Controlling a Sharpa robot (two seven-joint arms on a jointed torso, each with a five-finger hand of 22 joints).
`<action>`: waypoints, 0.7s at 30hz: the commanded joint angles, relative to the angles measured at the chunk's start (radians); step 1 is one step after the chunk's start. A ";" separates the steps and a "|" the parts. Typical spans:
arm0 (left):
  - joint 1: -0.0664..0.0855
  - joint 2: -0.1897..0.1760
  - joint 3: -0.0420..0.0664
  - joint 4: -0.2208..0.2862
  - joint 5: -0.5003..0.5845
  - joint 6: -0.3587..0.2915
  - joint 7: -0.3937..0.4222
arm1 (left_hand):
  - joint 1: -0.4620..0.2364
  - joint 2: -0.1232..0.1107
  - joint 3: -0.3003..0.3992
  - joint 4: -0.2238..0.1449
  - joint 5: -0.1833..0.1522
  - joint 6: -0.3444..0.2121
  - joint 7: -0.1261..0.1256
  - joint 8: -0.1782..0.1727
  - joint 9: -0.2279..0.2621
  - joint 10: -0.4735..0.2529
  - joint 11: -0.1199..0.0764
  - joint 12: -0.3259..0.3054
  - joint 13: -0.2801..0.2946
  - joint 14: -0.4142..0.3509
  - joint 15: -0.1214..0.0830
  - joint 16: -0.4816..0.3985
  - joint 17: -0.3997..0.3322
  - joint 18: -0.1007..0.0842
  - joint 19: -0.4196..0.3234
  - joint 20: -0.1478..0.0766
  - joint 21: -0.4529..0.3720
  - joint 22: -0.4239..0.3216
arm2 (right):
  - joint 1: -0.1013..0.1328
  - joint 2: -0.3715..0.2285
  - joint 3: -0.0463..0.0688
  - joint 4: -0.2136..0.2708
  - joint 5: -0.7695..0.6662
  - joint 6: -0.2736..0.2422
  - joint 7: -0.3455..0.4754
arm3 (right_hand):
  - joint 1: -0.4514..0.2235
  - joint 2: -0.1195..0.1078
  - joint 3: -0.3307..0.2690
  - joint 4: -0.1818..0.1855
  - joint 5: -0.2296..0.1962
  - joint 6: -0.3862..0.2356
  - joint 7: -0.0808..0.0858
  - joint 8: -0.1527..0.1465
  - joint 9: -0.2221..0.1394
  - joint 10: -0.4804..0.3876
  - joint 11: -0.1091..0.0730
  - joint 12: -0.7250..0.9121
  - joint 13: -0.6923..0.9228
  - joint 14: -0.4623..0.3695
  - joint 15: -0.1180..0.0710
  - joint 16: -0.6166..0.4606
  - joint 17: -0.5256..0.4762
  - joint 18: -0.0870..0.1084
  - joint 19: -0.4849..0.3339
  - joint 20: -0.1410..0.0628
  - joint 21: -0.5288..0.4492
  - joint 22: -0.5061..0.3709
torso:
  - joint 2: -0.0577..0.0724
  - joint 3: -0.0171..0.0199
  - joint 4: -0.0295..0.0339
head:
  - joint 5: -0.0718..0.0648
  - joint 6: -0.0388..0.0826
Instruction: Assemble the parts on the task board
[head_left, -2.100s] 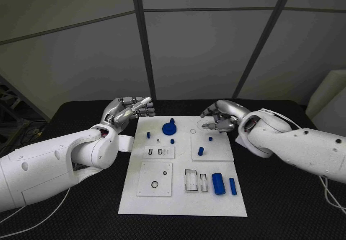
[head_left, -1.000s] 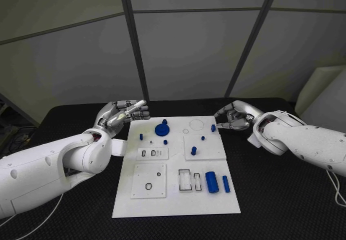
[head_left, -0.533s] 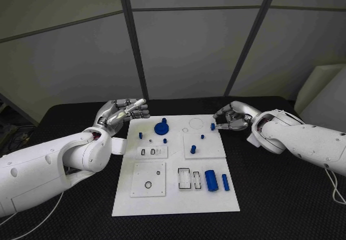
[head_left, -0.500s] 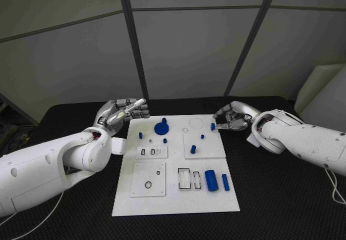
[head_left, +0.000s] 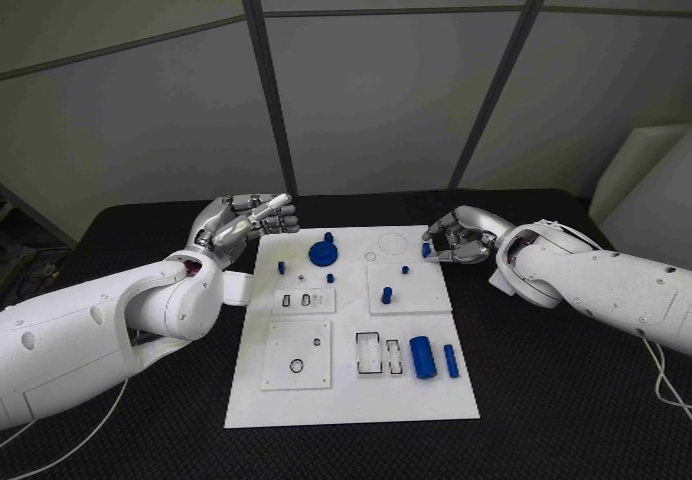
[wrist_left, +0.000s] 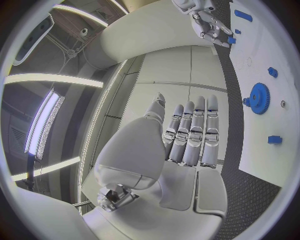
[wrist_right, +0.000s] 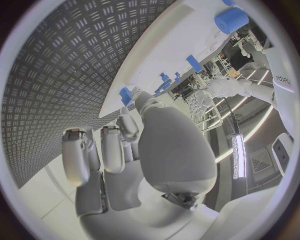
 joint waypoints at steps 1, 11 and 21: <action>0.001 0.002 0.001 -0.001 0.000 0.007 0.004 | -0.002 0.009 -0.002 -0.006 -0.005 0.006 0.002 -0.006 0.000 0.005 -0.001 -0.006 -0.001 0.001 0.001 -0.004 0.001 -0.004 0.003 -0.001 -0.006 -0.002 | -0.001 0.006 0.001 -0.001 -0.032 -0.007 -0.016 | -0.002 0.012 0.002 -0.003 0.005 0.003 0.001 0.004 0.000 0.005 -0.001 0.007 0.002 0.053 0.000 0.004 0.036 -0.015 0.104 0.001 0.006 0.263 | -0.001 -0.0002 -0.0013 | 0.001 -0.005; 0.001 0.000 0.001 -0.002 0.000 0.006 0.003 | -0.002 0.009 -0.002 -0.006 -0.005 0.006 0.002 -0.006 0.000 0.005 0.000 -0.007 -0.001 0.001 0.001 -0.004 0.001 -0.004 0.003 -0.001 -0.007 -0.002 | -0.005 0.017 0.001 -0.015 -0.035 -0.013 -0.037 | -0.010 0.024 0.007 -0.004 0.007 0.023 -0.002 0.009 0.001 0.011 -0.004 0.015 0.009 0.054 -0.002 0.006 0.038 -0.015 0.104 0.000 0.006 0.263 | -0.001 0.0002 -0.0004 | 0.000 -0.008; 0.001 0.000 0.001 -0.002 0.000 0.005 -0.001 | -0.003 0.010 -0.003 -0.006 -0.005 0.006 0.003 -0.007 0.000 0.005 0.000 -0.008 -0.001 0.001 0.002 -0.006 0.001 -0.004 0.003 -0.001 -0.008 -0.003 | -0.005 0.021 0.001 -0.017 -0.035 -0.005 -0.049 | -0.021 0.036 0.012 -0.008 0.009 0.055 -0.006 0.014 0.004 0.027 -0.008 0.042 0.030 0.055 -0.005 0.008 0.044 -0.015 0.104 -0.002 0.006 0.263 | 0.000 0.0011 -0.0010 | -0.003 -0.006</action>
